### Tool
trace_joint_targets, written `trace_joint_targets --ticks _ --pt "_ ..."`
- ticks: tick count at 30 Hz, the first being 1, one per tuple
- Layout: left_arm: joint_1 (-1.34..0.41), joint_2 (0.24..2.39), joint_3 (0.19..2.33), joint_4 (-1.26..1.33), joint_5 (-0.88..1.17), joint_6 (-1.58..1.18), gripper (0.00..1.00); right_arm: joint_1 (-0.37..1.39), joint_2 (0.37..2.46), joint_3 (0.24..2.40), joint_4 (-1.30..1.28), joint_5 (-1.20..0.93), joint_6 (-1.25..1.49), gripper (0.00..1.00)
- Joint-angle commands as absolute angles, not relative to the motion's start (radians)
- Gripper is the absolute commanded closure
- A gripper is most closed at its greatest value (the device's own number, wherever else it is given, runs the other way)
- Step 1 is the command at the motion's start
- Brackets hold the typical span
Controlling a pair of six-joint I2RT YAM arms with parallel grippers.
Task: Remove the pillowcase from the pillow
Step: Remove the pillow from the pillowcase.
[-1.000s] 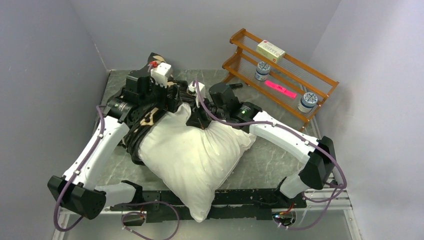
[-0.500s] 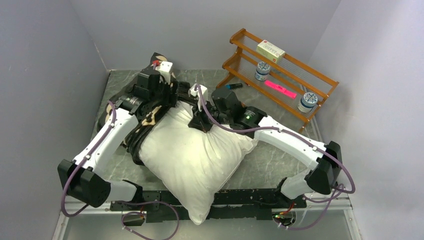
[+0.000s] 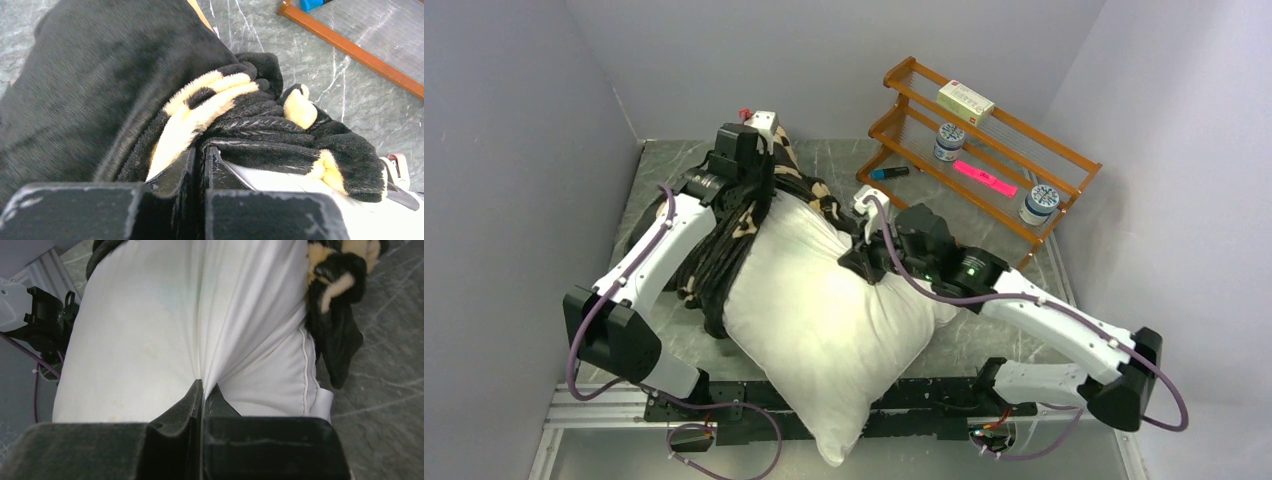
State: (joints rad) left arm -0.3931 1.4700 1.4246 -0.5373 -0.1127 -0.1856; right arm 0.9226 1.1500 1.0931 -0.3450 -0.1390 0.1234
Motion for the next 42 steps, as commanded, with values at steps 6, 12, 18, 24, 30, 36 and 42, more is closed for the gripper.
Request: trace_joint_targets --ticks 6,12,18,24,30,36,42 --pt "-0.208 1.575 1.635 -0.502 -0.297 -0.182 0.95 0.950 0.882 1.007 -0.493 0.069 0.226 1.00" --pt "-0.151 1.699 1.868 -0.553 -0.300 -0.204 0.95 0.946 0.865 0.983 -0.487 0.222 0.252 1.00" --pt "-0.090 1.804 2.050 -0.594 -0.232 -0.226 0.95 0.939 0.838 0.948 -0.473 0.357 0.291 1.00" --pt "-0.073 1.814 2.028 -0.544 -0.121 -0.266 0.95 0.914 0.840 0.937 -0.465 0.403 0.300 1.00" --pt "-0.132 1.714 1.728 -0.325 0.100 -0.321 0.93 0.856 0.964 0.942 -0.377 0.366 0.256 1.00" --pt "-0.166 1.608 1.538 -0.266 0.211 -0.315 0.80 0.843 1.075 1.002 -0.323 0.315 0.219 0.89" --pt "-0.165 1.427 1.376 -0.277 0.193 -0.291 0.50 0.845 1.094 1.045 -0.326 0.257 0.160 0.38"
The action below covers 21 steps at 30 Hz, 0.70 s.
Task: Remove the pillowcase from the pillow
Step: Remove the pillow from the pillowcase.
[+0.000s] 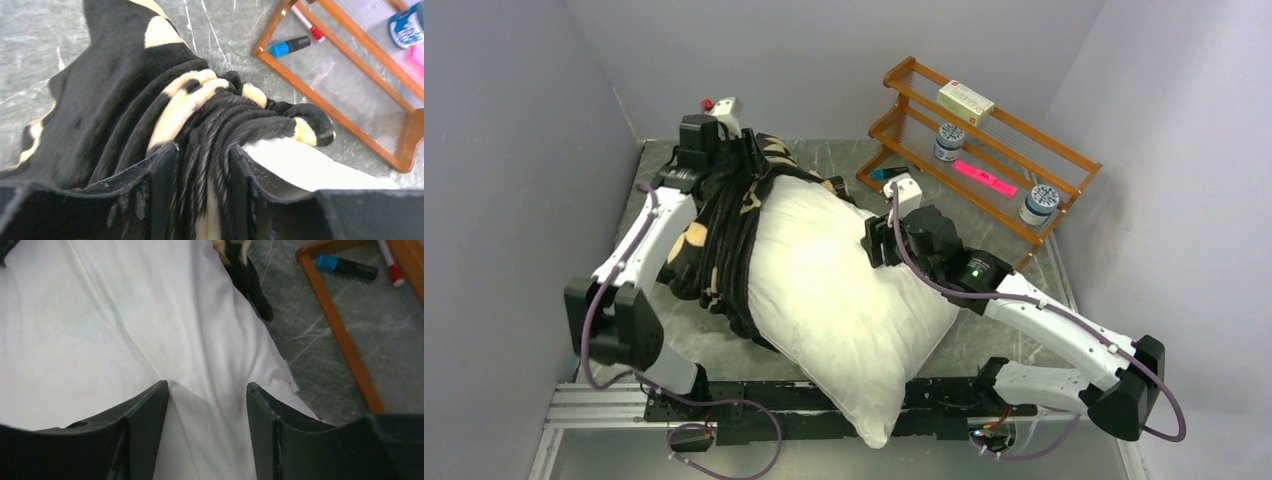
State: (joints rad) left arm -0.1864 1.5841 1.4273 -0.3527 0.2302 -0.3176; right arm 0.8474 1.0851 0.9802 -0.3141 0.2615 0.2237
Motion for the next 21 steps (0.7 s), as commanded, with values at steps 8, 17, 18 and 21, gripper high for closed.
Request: trace_joint_targets --ticks 8,17,18,21 --pt "-0.166 1.135 1.192 -0.383 0.028 -0.216 0.20 0.926 1.120 1.169 -0.401 0.264 0.083 0.18" --pt "-0.166 0.827 0.920 -0.425 -0.059 -0.229 0.04 1.173 1.258 1.300 -0.443 0.402 0.029 0.10" --pt "-0.165 0.803 0.888 -0.422 -0.087 -0.235 0.03 1.203 1.281 1.318 -0.450 0.427 0.019 0.10" --pt "-0.166 0.748 0.815 -0.421 -0.144 -0.261 0.03 1.296 1.341 1.358 -0.440 0.466 -0.015 0.07"
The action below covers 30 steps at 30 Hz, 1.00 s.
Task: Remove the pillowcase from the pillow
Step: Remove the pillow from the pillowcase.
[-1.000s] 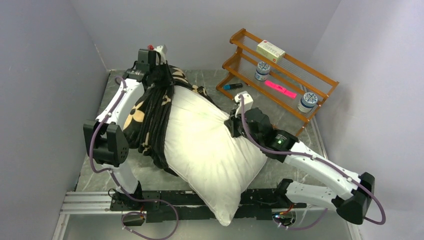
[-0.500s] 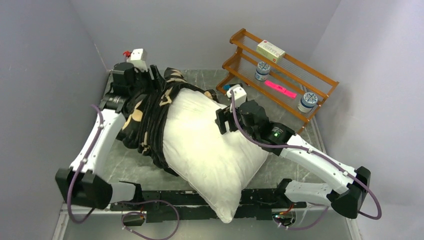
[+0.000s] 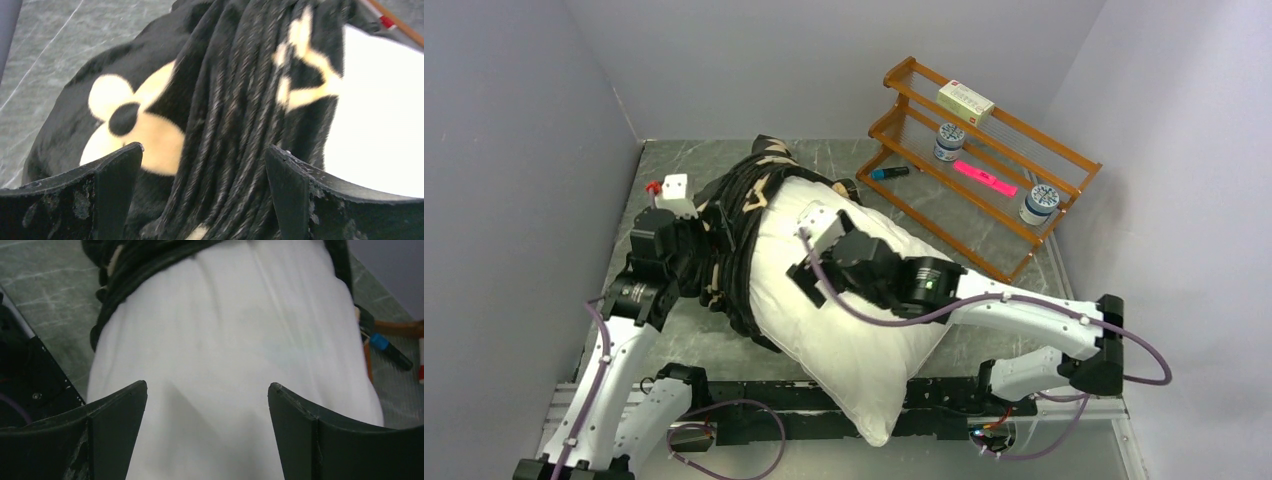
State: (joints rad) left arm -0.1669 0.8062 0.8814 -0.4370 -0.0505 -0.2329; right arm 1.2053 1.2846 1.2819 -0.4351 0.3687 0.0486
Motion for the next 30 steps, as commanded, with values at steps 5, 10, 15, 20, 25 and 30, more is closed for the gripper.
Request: trace_joint_targets --ticks 5,10,15,20,25,30 --pt "-0.165 0.671 0.686 -0.346 -0.167 -0.297 0.03 1.414 1.452 1.415 -0.433 0.470 -0.043 0.05" --pt "-0.163 0.701 0.695 -0.357 -0.184 -0.277 0.03 1.494 1.578 1.463 -0.457 0.516 -0.052 0.04" --pt "-0.161 0.707 0.689 -0.353 -0.143 -0.273 0.03 1.558 1.681 1.512 -0.467 0.596 -0.088 0.04" --pt "-0.160 0.704 0.686 -0.345 -0.119 -0.266 0.04 1.558 1.780 1.477 -0.476 0.739 -0.117 0.03" --pt "-0.160 0.700 0.683 -0.330 -0.080 -0.251 0.03 1.530 1.813 1.431 -0.495 0.758 -0.116 0.02" --pt "-0.160 0.698 0.679 -0.308 -0.023 -0.237 0.03 1.500 1.848 1.399 -0.519 0.826 -0.106 0.02"
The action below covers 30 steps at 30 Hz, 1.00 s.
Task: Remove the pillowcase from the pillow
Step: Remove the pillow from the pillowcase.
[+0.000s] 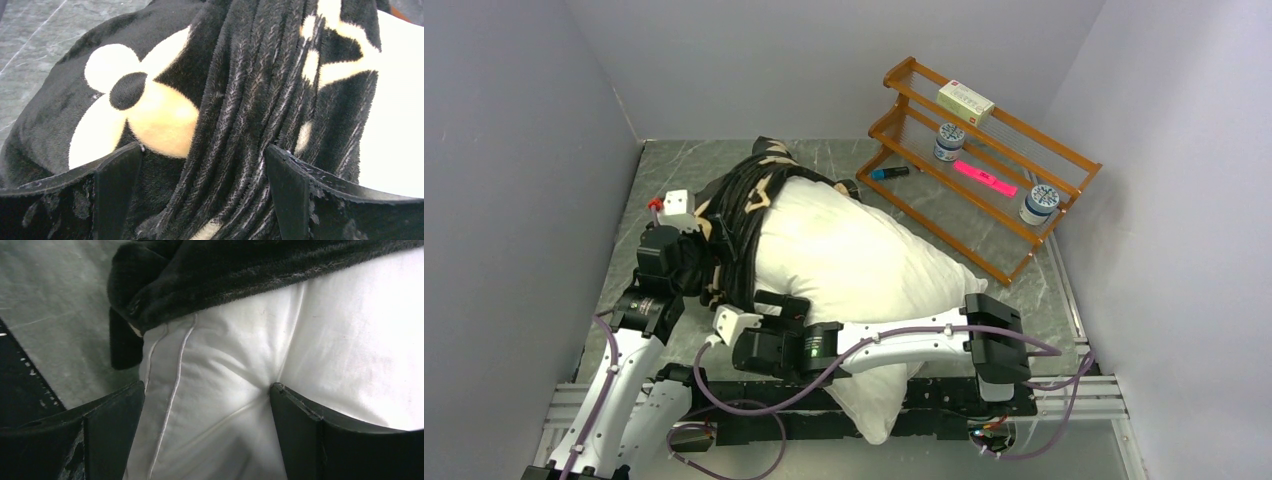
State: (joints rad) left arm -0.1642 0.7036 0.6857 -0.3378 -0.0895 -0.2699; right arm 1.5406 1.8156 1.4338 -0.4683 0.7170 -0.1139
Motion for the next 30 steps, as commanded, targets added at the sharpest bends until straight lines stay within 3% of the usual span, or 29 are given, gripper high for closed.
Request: trace_joint_targets --ticks 1,5,10,12,18,24,30 --pt "-0.160 0.699 0.678 -0.306 -0.016 -0.235 0.03 1.491 1.853 1.393 -0.531 0.841 -0.094 0.03" --pt "-0.161 0.695 0.678 -0.299 0.020 -0.224 0.03 1.421 1.825 1.349 -0.565 0.880 -0.033 0.14" --pt "-0.170 0.685 0.672 -0.304 0.105 -0.244 0.03 1.332 1.692 1.272 -0.535 0.801 -0.002 0.48" --pt "-0.170 0.675 0.694 -0.326 0.143 -0.253 0.03 1.300 1.636 1.253 -0.519 0.749 -0.002 0.56" --pt "-0.172 0.689 0.803 -0.402 0.283 -0.221 0.04 1.227 1.539 1.230 -0.486 0.657 0.035 1.00" --pt "-0.172 0.717 0.848 -0.468 0.455 -0.226 0.04 1.170 1.459 1.219 -0.445 0.565 0.070 1.00" --pt "-0.172 0.718 0.905 -0.578 0.478 -0.187 0.03 1.086 1.399 1.198 -0.384 0.435 0.110 1.00"
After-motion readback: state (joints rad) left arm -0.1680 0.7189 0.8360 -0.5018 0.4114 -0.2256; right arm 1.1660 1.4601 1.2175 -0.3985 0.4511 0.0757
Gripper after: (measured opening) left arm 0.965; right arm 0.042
